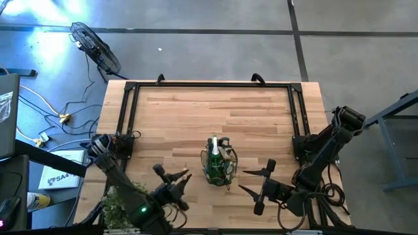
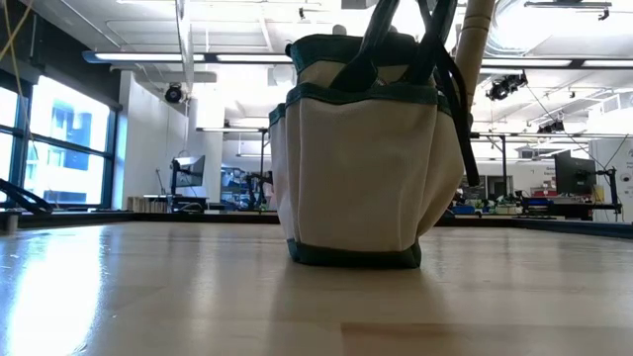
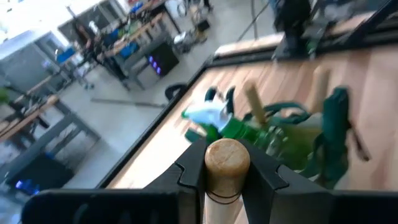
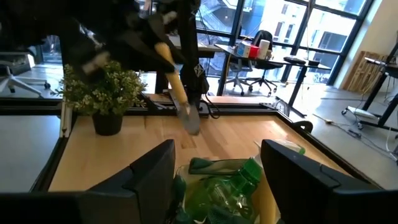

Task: Pick & Place Garden tools in Gardening bag
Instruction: Put the trowel into the gardening bag

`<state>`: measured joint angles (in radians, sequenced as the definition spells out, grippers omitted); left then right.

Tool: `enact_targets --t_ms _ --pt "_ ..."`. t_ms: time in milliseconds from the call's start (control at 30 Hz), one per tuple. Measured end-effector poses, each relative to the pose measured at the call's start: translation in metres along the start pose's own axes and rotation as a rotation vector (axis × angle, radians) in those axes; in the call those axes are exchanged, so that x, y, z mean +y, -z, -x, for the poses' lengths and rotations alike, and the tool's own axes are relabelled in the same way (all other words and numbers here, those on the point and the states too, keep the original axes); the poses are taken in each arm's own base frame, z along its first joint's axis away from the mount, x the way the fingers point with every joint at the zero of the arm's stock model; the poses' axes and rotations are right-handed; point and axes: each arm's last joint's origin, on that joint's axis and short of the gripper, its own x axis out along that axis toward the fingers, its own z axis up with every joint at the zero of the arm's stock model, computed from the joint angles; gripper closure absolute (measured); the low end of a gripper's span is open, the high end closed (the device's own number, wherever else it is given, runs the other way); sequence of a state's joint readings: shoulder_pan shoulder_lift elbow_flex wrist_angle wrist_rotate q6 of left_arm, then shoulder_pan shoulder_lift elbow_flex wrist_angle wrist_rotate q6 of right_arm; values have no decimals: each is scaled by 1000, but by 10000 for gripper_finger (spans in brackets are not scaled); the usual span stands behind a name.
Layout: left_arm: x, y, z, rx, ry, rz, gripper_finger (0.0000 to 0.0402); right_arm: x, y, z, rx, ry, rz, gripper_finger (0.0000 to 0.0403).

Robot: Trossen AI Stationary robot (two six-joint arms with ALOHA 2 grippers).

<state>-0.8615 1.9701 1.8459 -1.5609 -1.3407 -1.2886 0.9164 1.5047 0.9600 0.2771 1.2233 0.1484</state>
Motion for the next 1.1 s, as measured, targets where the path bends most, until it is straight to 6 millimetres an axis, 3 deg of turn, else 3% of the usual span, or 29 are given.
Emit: enact_targets --t_ms 200,733,967,1100 --pt "-3 3 -21 65 -26 -4 341 0 0 0 2 0 49 174" --pt "-9 -14 -72 126 -35 -107 341 1 6 0 35 -75 105 174" --pt "12 -35 -70 104 -13 -104 341 1 8 0 49 -75 110 174" --pt "43 -53 -59 87 3 -90 341 1 9 0 53 -75 116 174"
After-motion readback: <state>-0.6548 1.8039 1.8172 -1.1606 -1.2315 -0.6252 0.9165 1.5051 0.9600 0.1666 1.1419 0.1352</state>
